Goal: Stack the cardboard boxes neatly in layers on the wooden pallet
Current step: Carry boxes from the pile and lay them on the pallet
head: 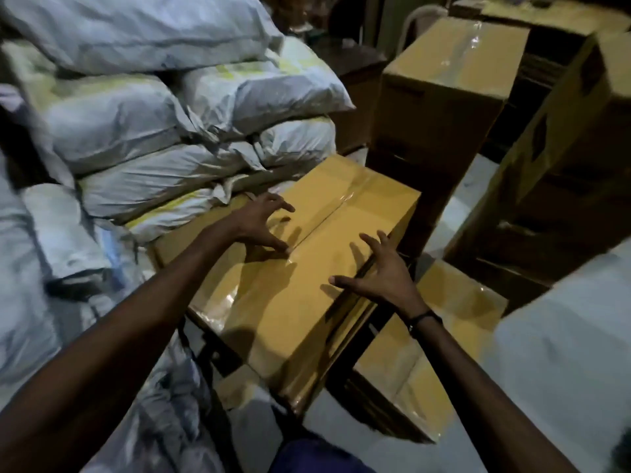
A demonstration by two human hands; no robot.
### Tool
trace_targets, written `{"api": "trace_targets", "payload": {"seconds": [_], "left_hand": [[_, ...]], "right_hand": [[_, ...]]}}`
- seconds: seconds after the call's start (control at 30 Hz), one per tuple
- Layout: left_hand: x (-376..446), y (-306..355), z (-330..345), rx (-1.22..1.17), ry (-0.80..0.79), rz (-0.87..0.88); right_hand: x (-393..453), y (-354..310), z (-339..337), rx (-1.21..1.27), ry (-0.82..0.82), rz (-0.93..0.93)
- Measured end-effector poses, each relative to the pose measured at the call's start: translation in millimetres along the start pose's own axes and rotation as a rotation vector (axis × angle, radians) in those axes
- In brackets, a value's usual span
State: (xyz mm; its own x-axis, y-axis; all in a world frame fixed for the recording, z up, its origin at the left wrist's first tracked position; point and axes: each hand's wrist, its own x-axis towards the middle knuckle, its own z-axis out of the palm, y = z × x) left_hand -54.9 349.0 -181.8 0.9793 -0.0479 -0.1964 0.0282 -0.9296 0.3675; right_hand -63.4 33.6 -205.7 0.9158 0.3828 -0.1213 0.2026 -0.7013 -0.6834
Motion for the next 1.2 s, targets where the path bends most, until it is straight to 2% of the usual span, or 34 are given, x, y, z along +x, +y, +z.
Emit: {"api": "trace_targets", "payload": {"seconds": [0.2, 0.57, 0.9, 1.07, 1.2], "left_hand": [[40.7, -30.1, -2.7, -0.018, -0.252, 0.052], [44.9, -17.2, -4.2, -0.012, -0.213, 0.108], [14.7, 76.6, 4.3, 0.136, -0.224, 0.288], [-1.1, 140.1, 32.9, 0.171, -0.24, 0.418], [-23.1, 219.8, 68.9, 0.187, -0.272, 0.555]], "right_hand": [[17.0, -32.1, 38.1, -0.058, -0.031, 0.171], [17.2, -57.5, 48.7, 0.006, 0.03, 0.318], [-64.6, -24.2, 16.2, 0.089, 0.174, 0.414], [-127.4, 7.9, -8.6, 0.086, 0.273, 0.467], [-202.1, 37.1, -37.7, 0.114, 0.356, 0.558]]}}
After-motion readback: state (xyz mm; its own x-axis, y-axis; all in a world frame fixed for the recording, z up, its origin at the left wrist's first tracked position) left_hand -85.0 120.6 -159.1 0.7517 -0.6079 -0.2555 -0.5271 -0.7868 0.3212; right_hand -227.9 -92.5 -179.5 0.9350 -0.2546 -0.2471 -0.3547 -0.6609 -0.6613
